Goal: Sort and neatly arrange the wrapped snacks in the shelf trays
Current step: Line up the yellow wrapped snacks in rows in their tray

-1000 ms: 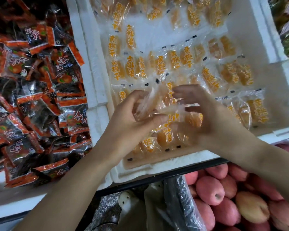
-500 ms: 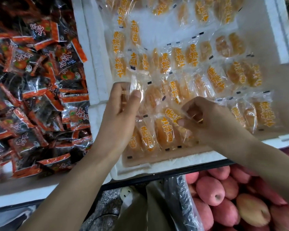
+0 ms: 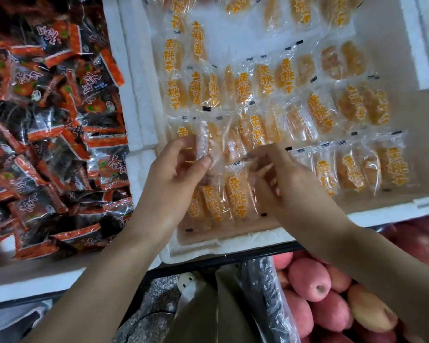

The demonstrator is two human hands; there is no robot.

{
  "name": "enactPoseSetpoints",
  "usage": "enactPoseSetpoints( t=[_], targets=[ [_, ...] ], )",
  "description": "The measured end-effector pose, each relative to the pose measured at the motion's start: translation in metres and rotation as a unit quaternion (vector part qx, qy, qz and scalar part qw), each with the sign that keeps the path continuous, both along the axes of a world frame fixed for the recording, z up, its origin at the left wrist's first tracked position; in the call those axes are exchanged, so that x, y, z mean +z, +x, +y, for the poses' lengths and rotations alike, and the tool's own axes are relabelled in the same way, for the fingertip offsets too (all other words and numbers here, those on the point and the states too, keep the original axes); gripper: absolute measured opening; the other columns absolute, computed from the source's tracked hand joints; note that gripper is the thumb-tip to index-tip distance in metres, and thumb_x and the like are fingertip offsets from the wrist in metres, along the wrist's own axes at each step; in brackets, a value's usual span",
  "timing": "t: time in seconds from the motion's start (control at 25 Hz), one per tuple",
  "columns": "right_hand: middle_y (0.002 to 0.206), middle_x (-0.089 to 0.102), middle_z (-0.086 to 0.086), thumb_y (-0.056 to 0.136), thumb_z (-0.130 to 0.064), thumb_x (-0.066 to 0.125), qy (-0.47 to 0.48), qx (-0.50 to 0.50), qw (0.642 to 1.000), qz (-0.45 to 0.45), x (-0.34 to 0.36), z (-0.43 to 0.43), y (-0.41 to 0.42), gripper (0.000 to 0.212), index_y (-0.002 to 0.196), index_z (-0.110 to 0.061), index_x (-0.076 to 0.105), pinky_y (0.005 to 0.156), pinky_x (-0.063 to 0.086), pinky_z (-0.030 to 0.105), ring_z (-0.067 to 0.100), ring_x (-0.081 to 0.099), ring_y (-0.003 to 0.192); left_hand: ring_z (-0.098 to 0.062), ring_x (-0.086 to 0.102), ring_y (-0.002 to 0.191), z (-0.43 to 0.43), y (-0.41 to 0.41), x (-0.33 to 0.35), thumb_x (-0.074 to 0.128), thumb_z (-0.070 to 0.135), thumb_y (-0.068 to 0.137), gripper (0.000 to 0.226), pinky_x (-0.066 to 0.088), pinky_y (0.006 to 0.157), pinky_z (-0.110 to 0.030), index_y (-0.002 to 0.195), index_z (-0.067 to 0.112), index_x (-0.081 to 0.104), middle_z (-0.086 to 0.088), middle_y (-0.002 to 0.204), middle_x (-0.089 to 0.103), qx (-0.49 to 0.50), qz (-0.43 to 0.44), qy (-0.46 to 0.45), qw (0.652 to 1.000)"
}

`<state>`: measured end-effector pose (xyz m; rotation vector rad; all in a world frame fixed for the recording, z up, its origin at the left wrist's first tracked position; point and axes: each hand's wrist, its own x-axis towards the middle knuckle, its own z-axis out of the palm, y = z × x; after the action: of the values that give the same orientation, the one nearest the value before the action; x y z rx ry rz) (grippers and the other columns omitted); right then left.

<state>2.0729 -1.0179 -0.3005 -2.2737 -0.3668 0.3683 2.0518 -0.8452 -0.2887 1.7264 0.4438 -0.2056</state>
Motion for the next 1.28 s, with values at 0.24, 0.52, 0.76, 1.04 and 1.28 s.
enactPoseSetpoints(
  t=[0.24, 0.52, 0.76, 1.04, 1.28],
  targets=[
    [0.078, 0.060, -0.009, 0.086, -0.019, 0.063, 0.238, -0.101, 0.956, 0.138, 0.008, 0.003, 0.020, 0.020, 0.098, -0.031, 0.052, 0.066, 0.053, 0.028, 0.012, 0.059, 0.067, -0.008, 0.064, 0.067, -0.011, -0.003, 0.006, 0.060, 0.030, 0.079, 0.029, 0.049, 0.064, -0.017, 0.106, 0.038, 0.058, 0.009, 0.082, 0.060, -0.122, -0.024, -0.022, 0.992],
    [0.099, 0.062, 0.006, 0.081, -0.007, 0.068, 0.132, 0.054, 0.973, -0.181, 0.005, -0.017, 0.004, 0.003, 0.079, -0.008, 0.066, 0.082, 0.050, 0.028, 0.014, 0.061, 0.095, -0.013, 0.067, 0.069, -0.030, 0.005, 0.003, 0.048, 0.020, 0.095, 0.017, 0.056, 0.066, -0.026, 0.102, 0.009, 0.058, -0.006, 0.082, 0.068, 0.035, 0.054, -0.195, 0.979],
    [0.101, 0.060, -0.007, 0.079, -0.038, 0.068, 0.145, -0.009, 0.987, -0.073, 0.009, -0.022, -0.001, 0.030, 0.102, -0.022, 0.058, 0.075, 0.051, 0.023, 0.008, 0.060, 0.090, -0.009, 0.064, 0.067, -0.030, 0.007, 0.003, 0.053, 0.001, 0.091, 0.028, 0.056, 0.070, -0.025, 0.102, 0.026, 0.057, 0.006, 0.074, 0.060, 0.004, 0.020, -0.174, 0.985],
    [0.073, 0.060, -0.002, 0.067, -0.030, 0.074, 0.128, -0.031, 0.981, 0.144, 0.022, -0.034, 0.034, 0.022, 0.087, -0.030, 0.067, 0.066, 0.048, 0.023, 0.017, 0.060, 0.068, -0.002, 0.064, 0.073, -0.035, 0.003, 0.001, 0.069, 0.023, 0.073, 0.032, 0.049, 0.063, -0.018, 0.101, 0.029, 0.054, 0.012, 0.081, 0.070, -0.101, -0.029, -0.038, 0.994],
    [0.071, 0.061, -0.011, 0.067, -0.043, 0.069, -0.015, 0.104, 0.991, 0.082, 0.024, -0.041, 0.023, 0.022, 0.079, -0.025, 0.067, 0.064, 0.042, 0.010, 0.000, 0.058, 0.068, -0.007, 0.061, 0.076, -0.039, 0.015, 0.003, 0.085, 0.019, 0.061, 0.059, 0.048, 0.069, -0.017, 0.103, 0.036, 0.048, 0.009, 0.093, 0.061, -0.123, -0.090, 0.042, 0.987]
  ],
)
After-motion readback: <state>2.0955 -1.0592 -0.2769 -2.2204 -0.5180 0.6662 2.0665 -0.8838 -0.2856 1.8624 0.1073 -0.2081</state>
